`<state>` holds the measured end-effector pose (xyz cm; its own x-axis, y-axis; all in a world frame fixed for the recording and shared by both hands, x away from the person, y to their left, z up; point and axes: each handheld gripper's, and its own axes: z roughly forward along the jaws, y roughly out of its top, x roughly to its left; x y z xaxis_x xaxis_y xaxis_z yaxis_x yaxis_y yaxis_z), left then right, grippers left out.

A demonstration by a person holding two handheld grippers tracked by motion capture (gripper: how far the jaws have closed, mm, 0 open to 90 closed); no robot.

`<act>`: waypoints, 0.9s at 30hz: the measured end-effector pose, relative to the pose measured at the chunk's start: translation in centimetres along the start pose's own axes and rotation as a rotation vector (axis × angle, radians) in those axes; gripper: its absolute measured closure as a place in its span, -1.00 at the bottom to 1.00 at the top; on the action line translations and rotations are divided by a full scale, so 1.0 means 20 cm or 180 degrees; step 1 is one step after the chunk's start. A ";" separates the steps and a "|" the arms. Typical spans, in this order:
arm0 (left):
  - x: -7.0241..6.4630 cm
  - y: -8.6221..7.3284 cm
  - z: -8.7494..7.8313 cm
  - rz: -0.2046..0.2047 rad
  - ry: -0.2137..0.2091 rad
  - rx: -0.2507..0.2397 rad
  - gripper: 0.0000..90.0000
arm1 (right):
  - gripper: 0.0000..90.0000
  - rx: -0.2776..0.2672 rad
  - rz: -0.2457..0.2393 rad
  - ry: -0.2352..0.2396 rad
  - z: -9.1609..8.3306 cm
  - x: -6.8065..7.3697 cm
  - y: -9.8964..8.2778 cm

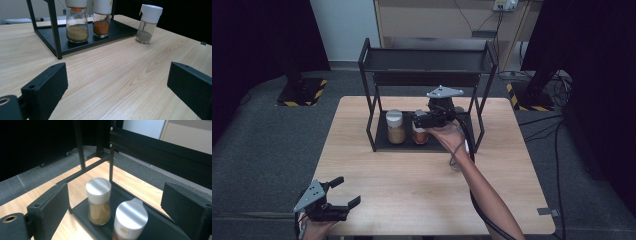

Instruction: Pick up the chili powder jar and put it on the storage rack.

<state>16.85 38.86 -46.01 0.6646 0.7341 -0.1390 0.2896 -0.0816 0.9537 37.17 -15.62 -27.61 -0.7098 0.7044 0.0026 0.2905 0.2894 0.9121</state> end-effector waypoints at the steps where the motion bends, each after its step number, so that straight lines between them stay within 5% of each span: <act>1: 0.00 0.00 0.00 -0.0003 0.0001 0.0000 -0.95 | -0.81 0.0007 -0.0020 0.0028 -0.02 0.00 0.00; 9: 0.00 0.00 0.00 -0.0008 -0.0003 -0.0004 -0.96 | -0.82 -0.0058 -0.0022 0.0186 -0.23 -0.01 -0.10; 27: 0.01 0.00 0.00 -0.0035 -0.0002 0.0001 -0.97 | -0.81 -0.0268 -0.0059 0.0147 -0.65 0.01 -0.39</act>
<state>16.98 38.93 -46.11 0.6619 0.7345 -0.1498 0.2971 -0.0736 0.9520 26.42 -26.18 -29.42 -0.7440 0.6682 0.0025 0.2235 0.2452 0.9434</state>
